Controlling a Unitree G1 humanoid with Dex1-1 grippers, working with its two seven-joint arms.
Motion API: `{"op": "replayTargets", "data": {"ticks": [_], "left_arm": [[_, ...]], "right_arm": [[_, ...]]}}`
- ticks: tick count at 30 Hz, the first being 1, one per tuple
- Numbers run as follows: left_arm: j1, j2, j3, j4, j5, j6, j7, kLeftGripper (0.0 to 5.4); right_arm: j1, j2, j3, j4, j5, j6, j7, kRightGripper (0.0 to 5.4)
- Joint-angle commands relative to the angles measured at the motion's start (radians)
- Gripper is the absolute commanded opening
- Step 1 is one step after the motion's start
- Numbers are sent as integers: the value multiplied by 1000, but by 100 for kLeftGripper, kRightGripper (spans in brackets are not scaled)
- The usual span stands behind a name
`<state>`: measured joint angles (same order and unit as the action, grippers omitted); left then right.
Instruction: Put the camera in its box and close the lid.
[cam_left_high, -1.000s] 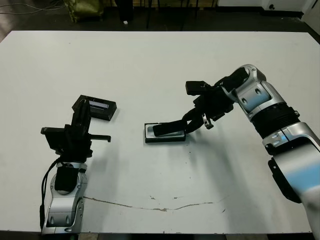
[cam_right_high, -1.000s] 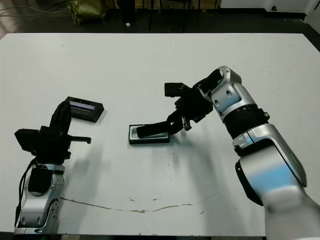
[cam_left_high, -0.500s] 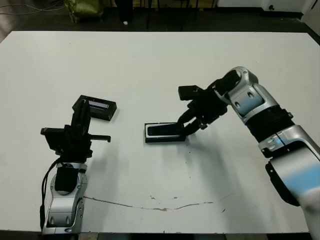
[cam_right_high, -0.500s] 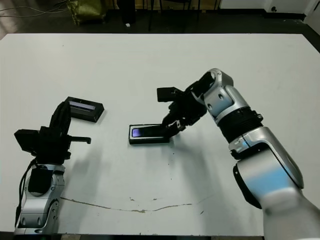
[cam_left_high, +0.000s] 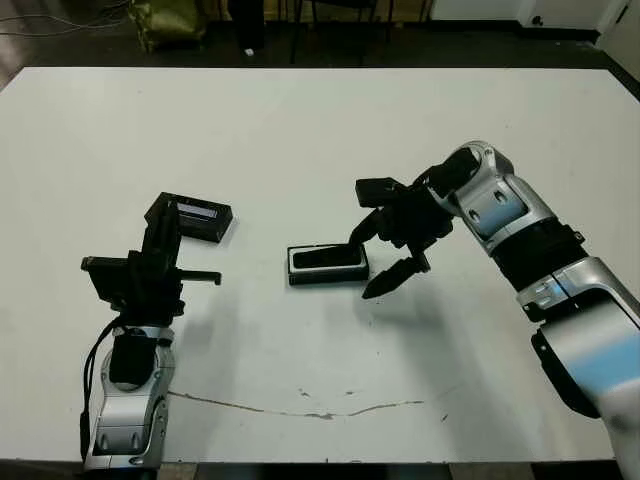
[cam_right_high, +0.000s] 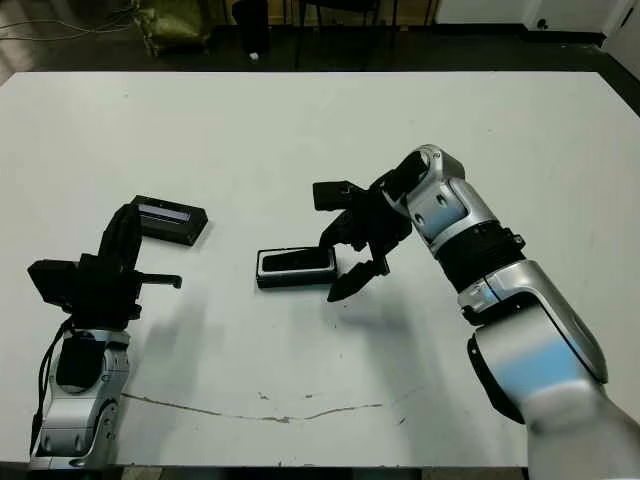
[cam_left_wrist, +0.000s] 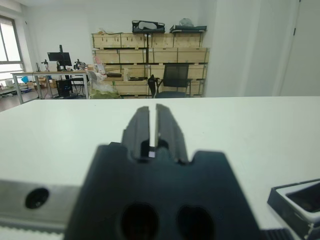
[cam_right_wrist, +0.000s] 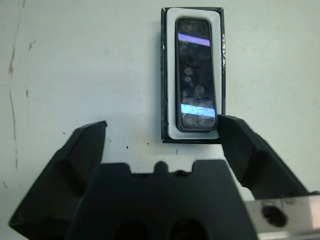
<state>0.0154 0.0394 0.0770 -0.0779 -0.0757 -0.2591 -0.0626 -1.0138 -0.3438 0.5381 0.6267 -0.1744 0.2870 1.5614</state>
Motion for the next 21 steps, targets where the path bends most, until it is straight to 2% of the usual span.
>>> {"op": "replayTargets", "data": {"ticks": [1, 5, 9, 14, 18, 21], "left_arm": [[19, 2, 2, 14, -1, 6, -1, 0], [20, 4, 4, 13, -2, 6, -2, 0], [22, 4, 6, 14, -8, 5, -3, 0], [21, 5, 6, 14, -11, 4, -5, 0], [22, 3, 5, 9, -15, 10, -4, 0], [19, 9, 4, 14, -2, -1, -2, 0]], "right_arm": [[17, -12, -29, -15, -18, 95, -95, 539], [13, -32, -92, -65, 9, 164, -159, 539], [25, -66, -160, -131, 60, 138, -192, 539], [35, -118, -206, -248, 112, 163, -199, 539], [58, -148, -266, -326, 164, 118, -232, 539], [95, -156, -331, -416, 197, 185, -316, 539]]}}
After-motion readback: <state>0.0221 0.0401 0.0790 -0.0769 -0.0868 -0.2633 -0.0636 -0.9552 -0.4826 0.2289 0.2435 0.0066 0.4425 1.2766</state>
